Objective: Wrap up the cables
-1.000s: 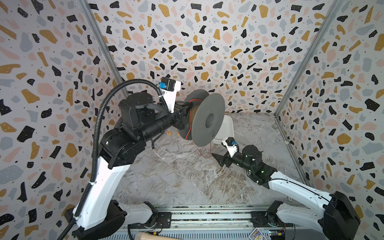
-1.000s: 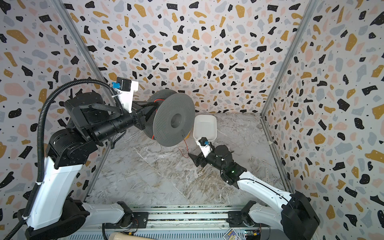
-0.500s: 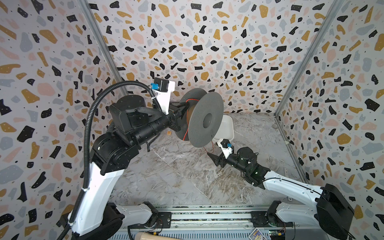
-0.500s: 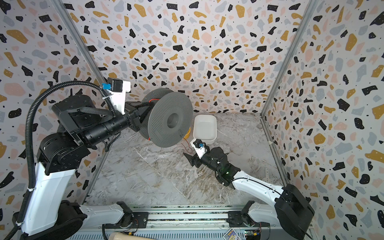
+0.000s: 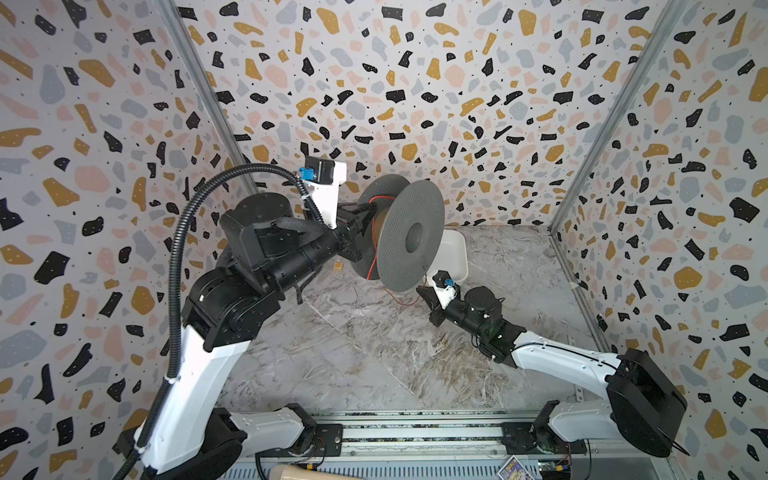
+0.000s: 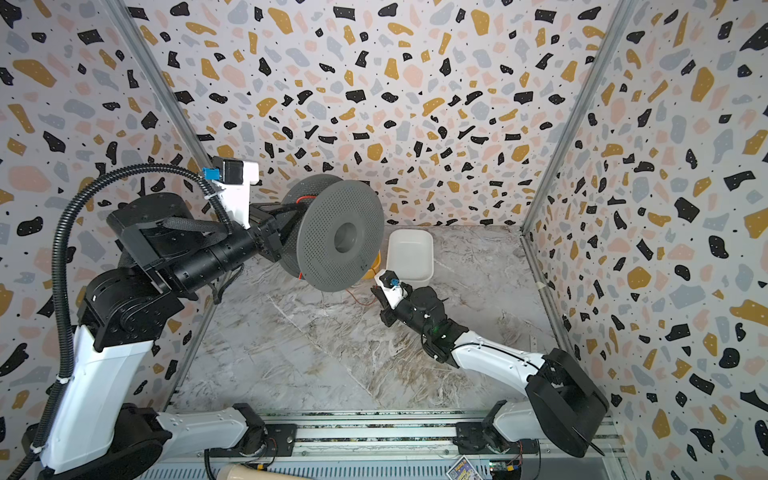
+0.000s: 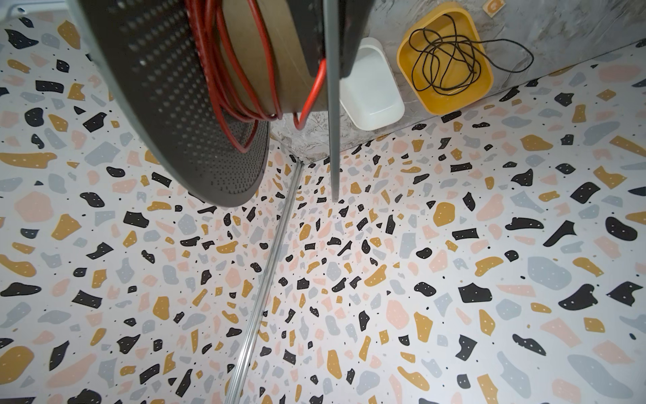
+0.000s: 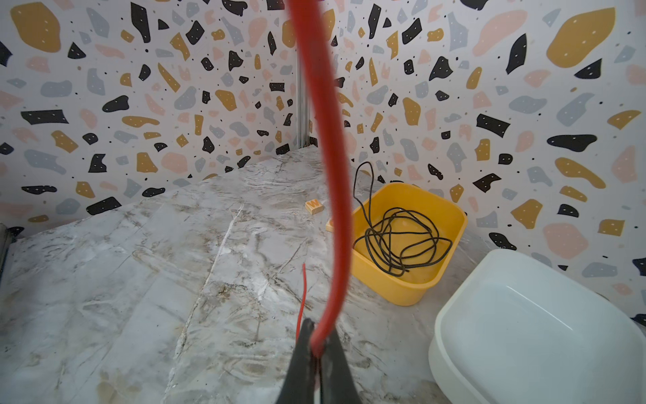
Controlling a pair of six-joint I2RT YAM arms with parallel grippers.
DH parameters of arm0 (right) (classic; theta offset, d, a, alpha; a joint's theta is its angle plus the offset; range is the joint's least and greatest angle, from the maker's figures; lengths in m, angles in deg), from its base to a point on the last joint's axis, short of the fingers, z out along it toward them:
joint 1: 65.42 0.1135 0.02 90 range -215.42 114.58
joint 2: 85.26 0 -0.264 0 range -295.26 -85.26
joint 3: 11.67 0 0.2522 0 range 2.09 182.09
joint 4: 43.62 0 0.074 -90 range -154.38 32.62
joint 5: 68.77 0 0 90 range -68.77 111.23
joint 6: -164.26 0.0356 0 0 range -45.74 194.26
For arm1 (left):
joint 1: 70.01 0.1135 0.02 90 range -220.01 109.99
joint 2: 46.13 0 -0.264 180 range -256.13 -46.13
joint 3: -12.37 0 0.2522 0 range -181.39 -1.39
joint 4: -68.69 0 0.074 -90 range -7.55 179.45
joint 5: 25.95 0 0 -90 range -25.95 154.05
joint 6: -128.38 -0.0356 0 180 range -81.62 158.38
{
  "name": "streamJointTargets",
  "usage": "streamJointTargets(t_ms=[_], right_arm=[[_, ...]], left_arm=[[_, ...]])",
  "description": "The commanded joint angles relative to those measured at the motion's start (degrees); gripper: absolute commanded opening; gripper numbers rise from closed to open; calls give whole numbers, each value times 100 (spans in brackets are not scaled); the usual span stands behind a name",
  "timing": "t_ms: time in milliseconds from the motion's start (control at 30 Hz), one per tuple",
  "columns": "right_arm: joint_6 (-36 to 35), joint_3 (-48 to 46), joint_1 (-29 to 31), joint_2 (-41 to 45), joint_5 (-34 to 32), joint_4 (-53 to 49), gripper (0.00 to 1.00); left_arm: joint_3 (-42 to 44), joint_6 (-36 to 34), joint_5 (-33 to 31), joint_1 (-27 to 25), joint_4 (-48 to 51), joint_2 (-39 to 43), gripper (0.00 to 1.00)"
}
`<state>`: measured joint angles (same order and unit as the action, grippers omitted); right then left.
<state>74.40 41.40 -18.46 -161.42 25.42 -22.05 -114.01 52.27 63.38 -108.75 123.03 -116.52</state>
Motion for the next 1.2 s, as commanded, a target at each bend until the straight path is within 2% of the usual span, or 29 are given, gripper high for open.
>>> streamJointTargets(t_ms=[0,133,367,533,633,767,933,1067,1167], right_arm=[[65,-40,256,257,-411,-245,0],[-21,77,707,222,-890,-630,0],[-560,797,1755,-59,-1830,-1381,0],[-705,1513,2172,-152,-2192,-2109,0],[-787,1914,2351,-113,-2397,-2471,0],[-794,2448,2381,-87,-2495,-2979,0],[-867,3207,2319,-227,-2870,-3750,0],[-714,3881,1961,-455,-2964,-4600,0],[-513,4308,1503,-549,-2576,-5211,0]], left_arm=[[-79,160,-683,-11,-876,-35,0],[-25,327,-1352,-6,-712,-265,0],[948,322,-2090,-11,-1118,-209,0],[1525,205,-2711,-10,-1175,-181,0],[2003,180,-2818,-10,-1320,-101,0],[2606,116,-2964,-11,-1515,67,0],[2854,-64,-3055,-19,-1280,67,0],[2997,-215,-3045,-15,-1108,137,0],[2993,-399,-2969,-19,-933,168,0]])
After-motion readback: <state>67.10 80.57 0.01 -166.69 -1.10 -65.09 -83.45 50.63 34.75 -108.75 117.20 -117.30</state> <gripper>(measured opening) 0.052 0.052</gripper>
